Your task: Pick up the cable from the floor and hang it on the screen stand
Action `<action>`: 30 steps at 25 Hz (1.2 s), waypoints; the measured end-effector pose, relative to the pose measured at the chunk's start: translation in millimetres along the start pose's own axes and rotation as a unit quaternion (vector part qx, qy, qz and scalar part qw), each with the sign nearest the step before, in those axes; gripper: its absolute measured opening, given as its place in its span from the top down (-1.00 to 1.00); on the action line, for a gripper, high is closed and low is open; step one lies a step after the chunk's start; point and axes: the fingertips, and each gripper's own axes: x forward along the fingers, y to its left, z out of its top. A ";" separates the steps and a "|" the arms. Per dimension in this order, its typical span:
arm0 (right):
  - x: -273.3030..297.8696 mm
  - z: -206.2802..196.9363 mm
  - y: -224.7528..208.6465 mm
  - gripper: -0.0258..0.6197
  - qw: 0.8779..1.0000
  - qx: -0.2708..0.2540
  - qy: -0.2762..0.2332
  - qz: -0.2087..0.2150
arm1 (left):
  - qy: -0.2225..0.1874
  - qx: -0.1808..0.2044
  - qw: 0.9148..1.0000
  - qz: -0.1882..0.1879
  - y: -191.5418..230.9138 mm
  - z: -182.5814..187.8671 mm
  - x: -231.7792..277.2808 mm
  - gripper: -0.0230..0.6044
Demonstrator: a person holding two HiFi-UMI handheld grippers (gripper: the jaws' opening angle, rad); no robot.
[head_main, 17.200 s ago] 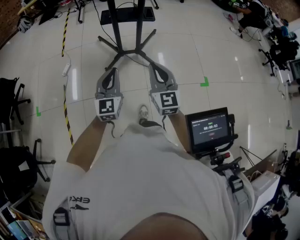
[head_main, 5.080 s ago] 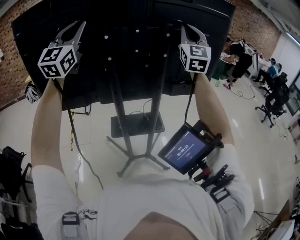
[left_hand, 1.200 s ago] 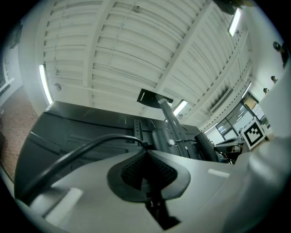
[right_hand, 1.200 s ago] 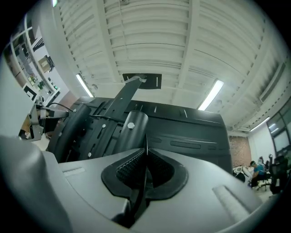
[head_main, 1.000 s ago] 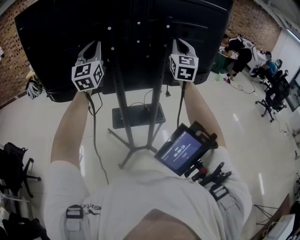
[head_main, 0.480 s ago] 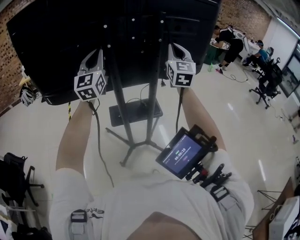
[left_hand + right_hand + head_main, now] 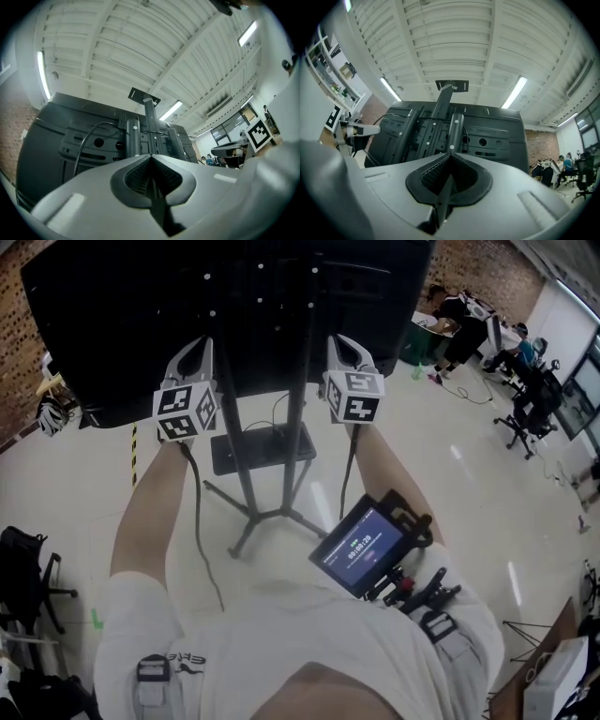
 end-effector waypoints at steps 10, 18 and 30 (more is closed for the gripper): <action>-84.5 -11.5 -9.1 0.88 0.997 0.026 -0.004 0.078 | 0.029 0.008 0.999 0.043 -96.0 -6.5 -67.0 0.92; -149.0 -30.1 1.7 0.88 0.990 0.059 0.008 0.130 | 0.076 0.026 0.993 0.085 -143.6 -13.6 -141.9 0.92; -233.1 -75.6 40.6 0.88 0.984 0.075 0.059 0.151 | 0.131 0.016 0.987 0.089 -175.8 -47.3 -233.4 0.92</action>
